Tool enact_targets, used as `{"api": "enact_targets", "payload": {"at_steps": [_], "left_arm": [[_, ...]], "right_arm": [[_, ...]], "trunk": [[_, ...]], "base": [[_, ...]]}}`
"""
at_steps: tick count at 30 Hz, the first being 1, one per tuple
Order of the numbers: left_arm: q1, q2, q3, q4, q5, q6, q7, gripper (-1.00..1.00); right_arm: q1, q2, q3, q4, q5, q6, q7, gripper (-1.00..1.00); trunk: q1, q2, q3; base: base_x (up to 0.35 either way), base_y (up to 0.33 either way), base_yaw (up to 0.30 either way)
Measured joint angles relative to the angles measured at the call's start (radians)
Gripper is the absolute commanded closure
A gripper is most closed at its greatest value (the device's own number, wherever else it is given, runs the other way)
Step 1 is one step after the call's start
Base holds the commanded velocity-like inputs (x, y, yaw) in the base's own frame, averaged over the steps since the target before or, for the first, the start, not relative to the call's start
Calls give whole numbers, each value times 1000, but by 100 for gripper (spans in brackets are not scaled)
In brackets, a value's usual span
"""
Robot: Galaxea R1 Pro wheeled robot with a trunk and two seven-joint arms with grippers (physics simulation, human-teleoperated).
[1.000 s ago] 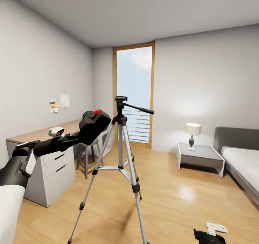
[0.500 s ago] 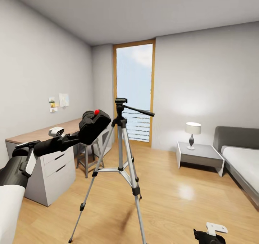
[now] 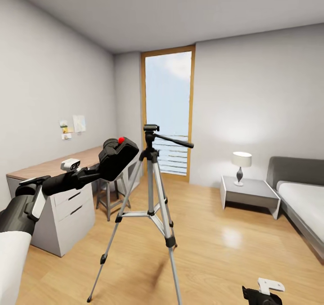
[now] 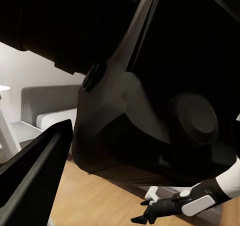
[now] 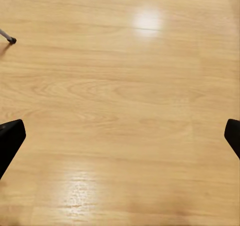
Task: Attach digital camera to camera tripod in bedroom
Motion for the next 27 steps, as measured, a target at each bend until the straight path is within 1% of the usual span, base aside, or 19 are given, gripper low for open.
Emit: {"api": "enact_targets", "payload": {"at_steps": [6, 27], "left_arm": [[0, 0, 0, 0, 0, 0, 0, 100], [0, 0, 0, 0, 0, 0, 0, 100]], "right_arm": [[0, 0, 0, 0, 0, 0, 0, -100], [0, 0, 0, 0, 0, 0, 0, -100]], "trunk": [[-23, 42, 12], [-104, 189, 72]], "base": [[0, 0, 0], [0, 0, 0]]}}
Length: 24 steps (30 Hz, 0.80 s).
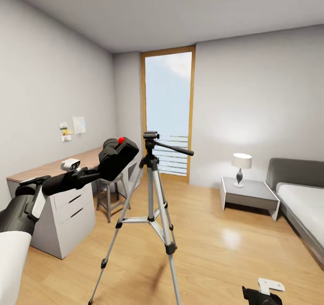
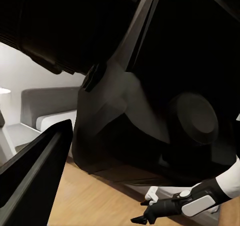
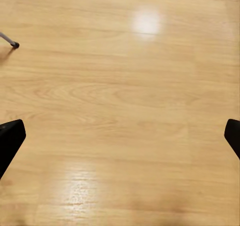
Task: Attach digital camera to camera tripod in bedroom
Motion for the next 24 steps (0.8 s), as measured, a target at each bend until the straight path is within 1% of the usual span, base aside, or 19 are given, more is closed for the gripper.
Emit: {"api": "enact_targets", "payload": {"at_steps": [7, 24], "left_arm": [[0, 0, 0, 0, 0, 0, 0, 100], [0, 0, 0, 0, 0, 0, 0, 100]], "right_arm": [[0, 0, 0, 0, 0, 0, 0, -100], [0, 0, 0, 0, 0, 0, 0, -100]], "trunk": [[-27, 49, 15], [-92, 168, 67]], "base": [[0, 0, 0], [0, 0, 0]]}}
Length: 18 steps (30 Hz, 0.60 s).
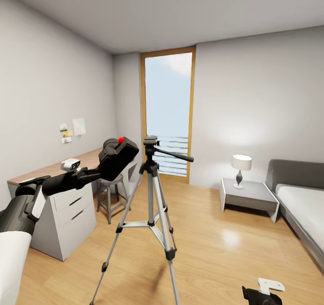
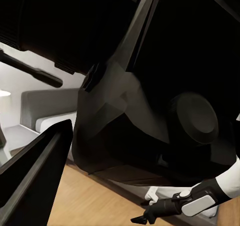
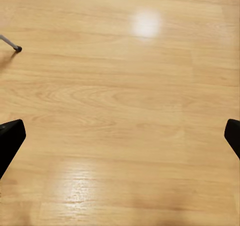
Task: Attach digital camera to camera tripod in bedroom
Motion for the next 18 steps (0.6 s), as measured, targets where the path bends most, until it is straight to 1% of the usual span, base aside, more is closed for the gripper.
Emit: {"api": "enact_targets", "payload": {"at_steps": [18], "left_arm": [[0, 0, 0, 0, 0, 0, 0, 100]], "right_arm": [[0, 0, 0, 0, 0, 0, 1, -100]], "trunk": [[-69, 126, 56]], "base": [[0, 0, 0]]}}
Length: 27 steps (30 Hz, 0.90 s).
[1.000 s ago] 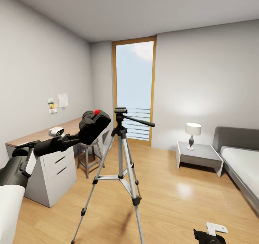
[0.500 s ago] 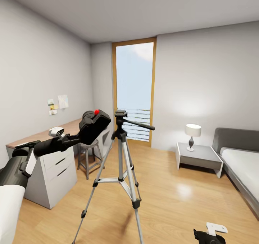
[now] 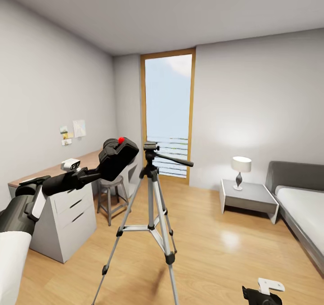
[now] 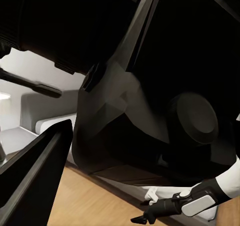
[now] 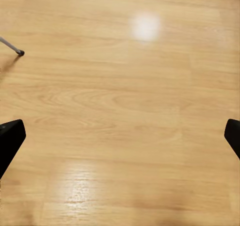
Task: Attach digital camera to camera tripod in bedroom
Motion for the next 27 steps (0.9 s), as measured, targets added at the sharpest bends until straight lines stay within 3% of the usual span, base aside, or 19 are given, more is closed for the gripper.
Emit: {"api": "enact_targets", "payload": {"at_steps": [27], "left_arm": [[0, 0, -1, 0, 0, 0, 0, 100]], "right_arm": [[1, 0, 0, 0, 0, 0, 1, -100]], "trunk": [[-104, 189, 69]], "base": [[0, 0, 0]]}}
